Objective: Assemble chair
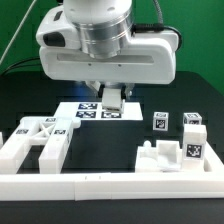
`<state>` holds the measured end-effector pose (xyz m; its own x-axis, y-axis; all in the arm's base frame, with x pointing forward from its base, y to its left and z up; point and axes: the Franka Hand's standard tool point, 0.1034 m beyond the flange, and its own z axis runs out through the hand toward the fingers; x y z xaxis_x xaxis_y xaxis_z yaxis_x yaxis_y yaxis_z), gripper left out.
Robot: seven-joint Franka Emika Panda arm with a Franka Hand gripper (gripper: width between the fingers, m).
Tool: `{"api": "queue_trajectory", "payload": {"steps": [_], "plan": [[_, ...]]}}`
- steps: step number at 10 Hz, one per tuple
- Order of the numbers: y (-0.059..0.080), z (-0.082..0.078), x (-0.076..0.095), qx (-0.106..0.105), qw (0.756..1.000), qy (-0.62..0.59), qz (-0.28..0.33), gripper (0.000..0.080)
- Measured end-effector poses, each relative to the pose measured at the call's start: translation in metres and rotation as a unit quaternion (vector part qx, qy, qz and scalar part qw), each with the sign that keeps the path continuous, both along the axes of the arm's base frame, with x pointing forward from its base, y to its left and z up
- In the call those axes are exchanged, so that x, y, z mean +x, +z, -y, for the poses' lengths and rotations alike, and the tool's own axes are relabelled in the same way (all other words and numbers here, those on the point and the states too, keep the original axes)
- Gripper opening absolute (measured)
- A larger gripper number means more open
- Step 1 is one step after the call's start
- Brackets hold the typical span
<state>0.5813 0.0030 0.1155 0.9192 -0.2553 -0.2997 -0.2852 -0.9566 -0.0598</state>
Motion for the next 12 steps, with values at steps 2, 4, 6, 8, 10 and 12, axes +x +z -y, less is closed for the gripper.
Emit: {"api": "queue_trajectory", "payload": {"steps": [2, 4, 6, 8, 10, 12], "plan": [[0.028, -0.005, 0.023, -0.016, 0.991, -0.025, 0.129, 0.0287], [0.026, -0.007, 0.021, -0.034, 0.981, -0.029, 0.189, 0.0287], [0.025, -0.008, 0.027, -0.051, 0.967, -0.028, 0.247, 0.0287], [0.016, -0.03, 0.033, -0.083, 0.94, -0.007, 0.331, 0.0287], [0.014, -0.032, 0.044, -0.102, 0.917, 0.044, 0.384, 0.0287], [0.012, -0.028, 0.044, -0.103, 0.917, 0.048, 0.383, 0.0287]]}}
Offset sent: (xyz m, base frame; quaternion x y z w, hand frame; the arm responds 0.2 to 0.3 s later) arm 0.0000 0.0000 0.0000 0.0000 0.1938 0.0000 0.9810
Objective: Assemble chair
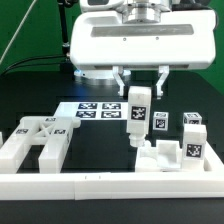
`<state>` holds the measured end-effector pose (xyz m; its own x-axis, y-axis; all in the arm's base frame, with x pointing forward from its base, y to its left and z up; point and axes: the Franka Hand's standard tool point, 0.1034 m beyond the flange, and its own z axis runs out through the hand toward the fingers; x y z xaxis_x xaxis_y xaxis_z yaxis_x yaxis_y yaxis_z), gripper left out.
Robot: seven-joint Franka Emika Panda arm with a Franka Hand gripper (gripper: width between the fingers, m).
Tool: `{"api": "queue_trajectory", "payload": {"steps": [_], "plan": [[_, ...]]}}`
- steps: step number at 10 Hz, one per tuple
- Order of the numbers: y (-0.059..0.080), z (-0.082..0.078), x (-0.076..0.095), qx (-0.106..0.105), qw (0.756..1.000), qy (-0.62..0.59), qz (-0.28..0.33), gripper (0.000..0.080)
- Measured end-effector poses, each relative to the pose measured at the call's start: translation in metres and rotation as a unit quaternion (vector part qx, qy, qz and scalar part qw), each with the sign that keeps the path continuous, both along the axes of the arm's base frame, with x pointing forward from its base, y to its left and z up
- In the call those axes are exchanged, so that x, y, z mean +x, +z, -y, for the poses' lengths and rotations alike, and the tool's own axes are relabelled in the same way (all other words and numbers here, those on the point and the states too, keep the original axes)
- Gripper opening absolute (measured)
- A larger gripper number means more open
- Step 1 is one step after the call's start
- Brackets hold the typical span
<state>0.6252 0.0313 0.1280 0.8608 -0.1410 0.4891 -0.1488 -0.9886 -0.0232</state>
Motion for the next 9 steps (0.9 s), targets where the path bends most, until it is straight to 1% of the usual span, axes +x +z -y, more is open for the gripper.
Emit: {"api": "queue_trajectory", "payload": {"steps": [2, 5, 7, 9], "plan": [[-0.002, 0.0, 0.0, -0.001, 1.0, 0.001, -0.001, 0.0287], [-0.015, -0.011, 0.001, -0.002, 1.0, 0.009, -0.002, 0.0287], [-0.019, -0.013, 0.0, -0.003, 1.0, 0.011, -0.001, 0.0287], [-0.029, -0.014, -0.003, -0.006, 1.0, 0.013, -0.006, 0.0287]]}}
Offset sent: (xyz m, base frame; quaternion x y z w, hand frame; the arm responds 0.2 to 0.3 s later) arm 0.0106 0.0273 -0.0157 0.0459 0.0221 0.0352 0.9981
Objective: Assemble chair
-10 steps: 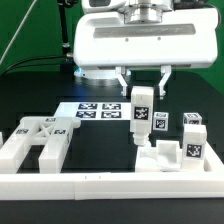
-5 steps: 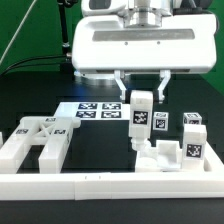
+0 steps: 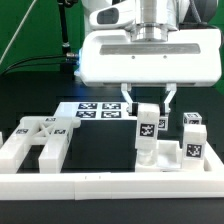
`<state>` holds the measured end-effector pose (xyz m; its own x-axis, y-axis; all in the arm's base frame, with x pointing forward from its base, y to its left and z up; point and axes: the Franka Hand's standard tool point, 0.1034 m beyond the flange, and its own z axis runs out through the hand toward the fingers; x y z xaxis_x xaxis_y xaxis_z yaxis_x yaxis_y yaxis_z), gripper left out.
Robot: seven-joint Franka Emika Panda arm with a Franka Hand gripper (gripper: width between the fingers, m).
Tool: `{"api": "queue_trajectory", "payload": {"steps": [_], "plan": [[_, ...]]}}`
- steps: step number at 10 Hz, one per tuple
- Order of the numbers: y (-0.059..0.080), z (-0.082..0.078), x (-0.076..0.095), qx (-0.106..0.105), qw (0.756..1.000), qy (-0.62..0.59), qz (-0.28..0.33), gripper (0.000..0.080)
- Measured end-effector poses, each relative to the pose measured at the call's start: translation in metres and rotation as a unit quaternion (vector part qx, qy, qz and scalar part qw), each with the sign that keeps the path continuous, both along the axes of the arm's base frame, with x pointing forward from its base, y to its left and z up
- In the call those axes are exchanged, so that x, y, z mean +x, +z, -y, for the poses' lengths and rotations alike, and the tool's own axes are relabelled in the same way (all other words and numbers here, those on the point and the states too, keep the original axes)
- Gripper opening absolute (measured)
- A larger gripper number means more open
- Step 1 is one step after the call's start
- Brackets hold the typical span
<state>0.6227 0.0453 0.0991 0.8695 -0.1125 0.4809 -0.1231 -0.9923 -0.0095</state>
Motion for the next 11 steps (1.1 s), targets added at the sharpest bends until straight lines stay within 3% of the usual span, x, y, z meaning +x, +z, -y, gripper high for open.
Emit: {"api": "queue_trajectory", "payload": {"steps": [8, 11], "plan": [[-0.018, -0.005, -0.001, -0.007, 1.0, 0.007, 0.002, 0.0287], [-0.018, -0.005, -0.001, -0.008, 1.0, 0.008, 0.002, 0.0287]]}}
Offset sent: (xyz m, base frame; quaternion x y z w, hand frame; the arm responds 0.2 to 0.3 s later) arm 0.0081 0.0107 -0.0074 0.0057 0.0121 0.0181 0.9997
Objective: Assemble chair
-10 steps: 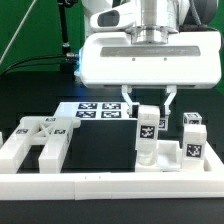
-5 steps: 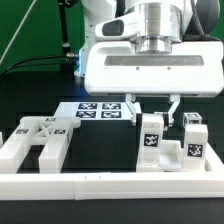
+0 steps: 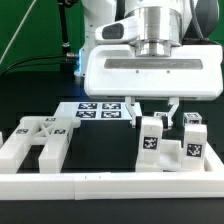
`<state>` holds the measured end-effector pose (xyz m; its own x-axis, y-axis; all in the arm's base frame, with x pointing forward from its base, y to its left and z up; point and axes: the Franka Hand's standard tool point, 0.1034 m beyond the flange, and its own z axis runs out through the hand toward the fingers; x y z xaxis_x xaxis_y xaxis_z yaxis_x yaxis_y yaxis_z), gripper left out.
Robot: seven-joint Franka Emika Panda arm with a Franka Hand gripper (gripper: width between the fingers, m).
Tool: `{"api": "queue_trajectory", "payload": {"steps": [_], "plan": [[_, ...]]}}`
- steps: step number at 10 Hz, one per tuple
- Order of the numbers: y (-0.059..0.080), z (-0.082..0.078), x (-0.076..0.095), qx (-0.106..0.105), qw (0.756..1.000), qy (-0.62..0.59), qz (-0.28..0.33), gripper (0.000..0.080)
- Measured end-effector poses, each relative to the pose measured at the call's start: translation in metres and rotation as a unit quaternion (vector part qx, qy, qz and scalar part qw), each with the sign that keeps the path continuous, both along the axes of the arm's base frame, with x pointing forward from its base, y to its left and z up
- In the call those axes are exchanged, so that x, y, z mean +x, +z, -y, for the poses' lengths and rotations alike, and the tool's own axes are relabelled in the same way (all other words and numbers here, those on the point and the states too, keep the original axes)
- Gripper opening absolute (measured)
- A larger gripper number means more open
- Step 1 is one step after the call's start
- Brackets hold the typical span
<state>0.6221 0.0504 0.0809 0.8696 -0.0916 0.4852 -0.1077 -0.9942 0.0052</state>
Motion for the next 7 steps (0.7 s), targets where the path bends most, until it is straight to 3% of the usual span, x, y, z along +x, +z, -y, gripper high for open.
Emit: {"api": "queue_trajectory", "payload": {"steps": [2, 3, 4, 7], "plan": [[0.0, 0.0, 0.0, 0.0, 1.0, 0.0, 0.0, 0.0571], [0.0, 0.0, 0.0, 0.0, 1.0, 0.0, 0.0, 0.0571], [-0.0001, 0.0, 0.0, 0.0, 1.0, 0.0, 0.0, 0.0634], [-0.0009, 0.0007, -0.001, 0.001, 1.0, -0.002, -0.009, 0.0649]]}}
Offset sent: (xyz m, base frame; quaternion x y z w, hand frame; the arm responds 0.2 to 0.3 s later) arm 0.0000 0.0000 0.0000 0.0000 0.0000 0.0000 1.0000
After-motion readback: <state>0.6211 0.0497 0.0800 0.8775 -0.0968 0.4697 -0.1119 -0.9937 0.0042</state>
